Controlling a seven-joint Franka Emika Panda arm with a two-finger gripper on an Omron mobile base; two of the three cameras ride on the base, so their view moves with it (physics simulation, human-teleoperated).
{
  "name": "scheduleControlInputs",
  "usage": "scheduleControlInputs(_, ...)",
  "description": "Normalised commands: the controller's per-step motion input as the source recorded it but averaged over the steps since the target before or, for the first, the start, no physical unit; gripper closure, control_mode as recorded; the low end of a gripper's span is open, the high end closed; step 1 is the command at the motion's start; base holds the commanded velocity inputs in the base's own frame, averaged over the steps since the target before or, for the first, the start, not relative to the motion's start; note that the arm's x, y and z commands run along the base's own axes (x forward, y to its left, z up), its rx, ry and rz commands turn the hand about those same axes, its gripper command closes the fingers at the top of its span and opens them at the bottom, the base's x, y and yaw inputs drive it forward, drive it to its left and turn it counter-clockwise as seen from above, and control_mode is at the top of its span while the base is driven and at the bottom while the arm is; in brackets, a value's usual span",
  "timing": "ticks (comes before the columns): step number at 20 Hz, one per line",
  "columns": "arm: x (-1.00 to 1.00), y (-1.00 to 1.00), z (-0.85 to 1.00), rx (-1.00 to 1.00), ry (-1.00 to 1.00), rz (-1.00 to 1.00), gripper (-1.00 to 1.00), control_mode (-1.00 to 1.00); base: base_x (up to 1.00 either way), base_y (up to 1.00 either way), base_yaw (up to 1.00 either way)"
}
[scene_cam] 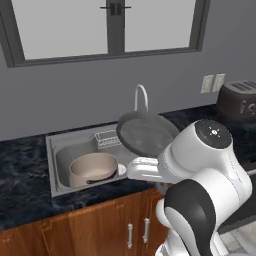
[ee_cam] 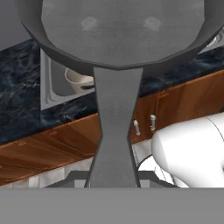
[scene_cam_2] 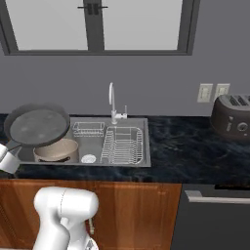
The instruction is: Move the pot and pan from the stove into the sink.
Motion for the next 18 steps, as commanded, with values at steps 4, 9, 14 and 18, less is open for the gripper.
scheduleControlInputs(4,0.00,0.00,0.00,0.00,0.00,0.00,1.00,1.00,0.51,0.32,0.00)
scheduleControlInputs(9,0.00,0.00,0.00,0.00,0.00,0.00,1.00,1.00,0.38,0.19,0.00)
scheduleControlInputs(14,0.00,0.01,0.00,0.00,0.00,0.00,1.00,-1.00,0.00,0.00,0.00)
scheduleControlInputs(18,0.00,0.08,0.00,0.00,0.05,0.00,1.00,-1.00,0.00,0.00,0.00)
